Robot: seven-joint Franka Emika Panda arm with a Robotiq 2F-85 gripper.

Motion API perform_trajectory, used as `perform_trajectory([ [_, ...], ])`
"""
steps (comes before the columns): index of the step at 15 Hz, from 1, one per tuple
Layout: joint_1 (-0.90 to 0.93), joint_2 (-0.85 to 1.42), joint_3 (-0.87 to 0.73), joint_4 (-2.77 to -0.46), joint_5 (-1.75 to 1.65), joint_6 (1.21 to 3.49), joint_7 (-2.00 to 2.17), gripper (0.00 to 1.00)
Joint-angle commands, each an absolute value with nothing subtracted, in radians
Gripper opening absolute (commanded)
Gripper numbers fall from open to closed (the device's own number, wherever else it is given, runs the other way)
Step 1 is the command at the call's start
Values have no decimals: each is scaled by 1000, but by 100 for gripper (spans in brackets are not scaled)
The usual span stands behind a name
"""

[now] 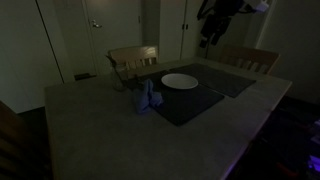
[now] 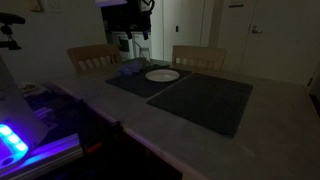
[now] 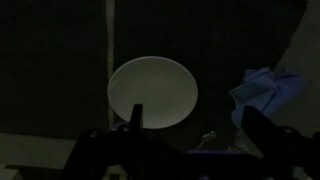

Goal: Use the blue towel to wipe the white plate

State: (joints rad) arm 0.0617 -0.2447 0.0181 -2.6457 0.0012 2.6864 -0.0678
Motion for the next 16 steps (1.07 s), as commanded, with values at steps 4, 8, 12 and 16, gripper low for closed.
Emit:
perform_trajectory([
  [4, 128, 110, 38, -2326, 226, 2691, -323, 100],
  [8, 94, 258, 126, -2170, 291, 2682, -388, 100],
  [12, 96, 360, 154, -2063, 217, 2615, -317, 100],
  [16, 132, 424, 136, -2003, 110, 2556, -196, 100],
])
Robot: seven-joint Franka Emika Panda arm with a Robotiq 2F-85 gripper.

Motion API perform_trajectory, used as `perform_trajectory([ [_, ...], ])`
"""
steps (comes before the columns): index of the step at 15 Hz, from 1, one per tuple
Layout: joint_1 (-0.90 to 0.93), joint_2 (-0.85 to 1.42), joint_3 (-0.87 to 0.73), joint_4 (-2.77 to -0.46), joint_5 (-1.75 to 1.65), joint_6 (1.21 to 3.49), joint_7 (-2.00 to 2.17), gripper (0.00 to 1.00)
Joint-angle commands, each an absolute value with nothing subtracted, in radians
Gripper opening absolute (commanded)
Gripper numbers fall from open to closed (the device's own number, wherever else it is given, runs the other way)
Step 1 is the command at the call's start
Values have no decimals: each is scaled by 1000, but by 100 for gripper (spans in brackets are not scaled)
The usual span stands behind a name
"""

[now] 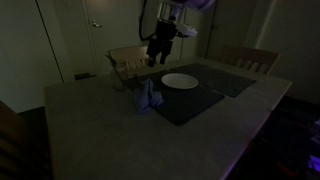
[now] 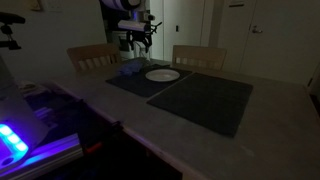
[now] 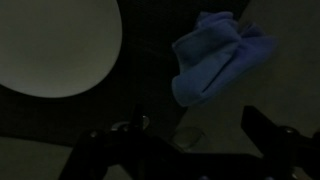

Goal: Use the blue towel to wipe the white plate

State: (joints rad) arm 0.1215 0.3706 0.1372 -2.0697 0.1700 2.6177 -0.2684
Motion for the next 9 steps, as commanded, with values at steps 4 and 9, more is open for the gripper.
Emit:
perform_trajectory([
  [4, 196, 471, 108, -1975, 1, 2547, -9, 100],
  [9, 286, 509, 54, -1949, -64, 2536, 246, 100],
])
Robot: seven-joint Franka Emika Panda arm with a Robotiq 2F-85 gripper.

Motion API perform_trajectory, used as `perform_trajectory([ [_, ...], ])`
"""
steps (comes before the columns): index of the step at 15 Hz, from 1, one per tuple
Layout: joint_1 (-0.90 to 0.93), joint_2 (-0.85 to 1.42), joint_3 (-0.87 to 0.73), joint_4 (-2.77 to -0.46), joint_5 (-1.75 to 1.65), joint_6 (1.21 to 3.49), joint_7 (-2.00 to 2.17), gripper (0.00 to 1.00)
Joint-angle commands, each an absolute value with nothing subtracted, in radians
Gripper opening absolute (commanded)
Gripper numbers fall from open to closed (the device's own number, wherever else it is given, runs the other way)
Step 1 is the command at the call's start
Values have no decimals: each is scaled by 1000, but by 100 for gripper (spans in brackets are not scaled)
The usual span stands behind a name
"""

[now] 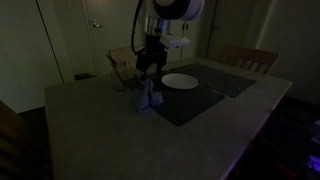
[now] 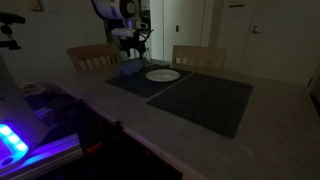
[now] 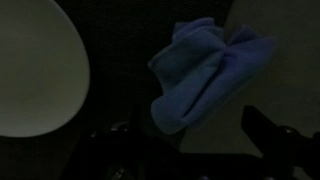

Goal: Use the blue towel to wipe the white plate

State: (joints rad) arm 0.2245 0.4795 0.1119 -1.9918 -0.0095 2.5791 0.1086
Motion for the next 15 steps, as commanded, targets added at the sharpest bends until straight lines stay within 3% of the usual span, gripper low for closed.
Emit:
perform_trajectory([
  [1, 313, 506, 24, -1953, -93, 2536, 318, 100],
  [5, 389, 516, -60, -1960, -156, 2568, 592, 100],
  [15, 330, 574, 53, -1977, 123, 2664, 659, 100],
])
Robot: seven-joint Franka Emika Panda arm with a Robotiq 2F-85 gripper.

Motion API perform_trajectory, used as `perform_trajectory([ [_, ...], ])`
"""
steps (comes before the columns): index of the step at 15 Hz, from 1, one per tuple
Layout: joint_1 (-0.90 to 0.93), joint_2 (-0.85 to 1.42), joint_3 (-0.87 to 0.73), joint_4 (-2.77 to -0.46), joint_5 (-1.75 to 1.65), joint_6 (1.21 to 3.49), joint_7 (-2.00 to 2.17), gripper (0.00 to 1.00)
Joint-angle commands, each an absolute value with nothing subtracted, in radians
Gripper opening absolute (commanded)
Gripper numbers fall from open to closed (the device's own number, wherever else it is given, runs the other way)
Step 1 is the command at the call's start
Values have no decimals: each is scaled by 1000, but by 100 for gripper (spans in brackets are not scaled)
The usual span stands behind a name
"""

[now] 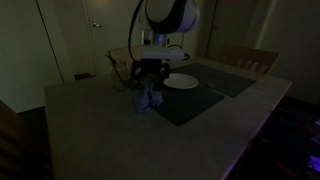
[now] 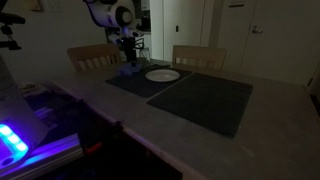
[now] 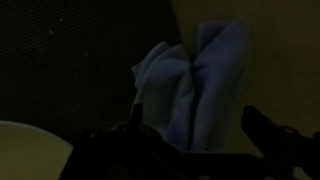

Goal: Use the blue towel to wipe the white plate

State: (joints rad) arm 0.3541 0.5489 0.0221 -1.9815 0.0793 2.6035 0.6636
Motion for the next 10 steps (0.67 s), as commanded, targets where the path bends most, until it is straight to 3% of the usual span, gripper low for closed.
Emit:
perform_trajectory([
  [1, 331, 581, 57, -1981, 132, 2704, 649, 100],
  [9, 322, 630, 79, -1977, 157, 2801, 592, 100],
  [10, 320, 630, 77, -1977, 157, 2798, 588, 81],
])
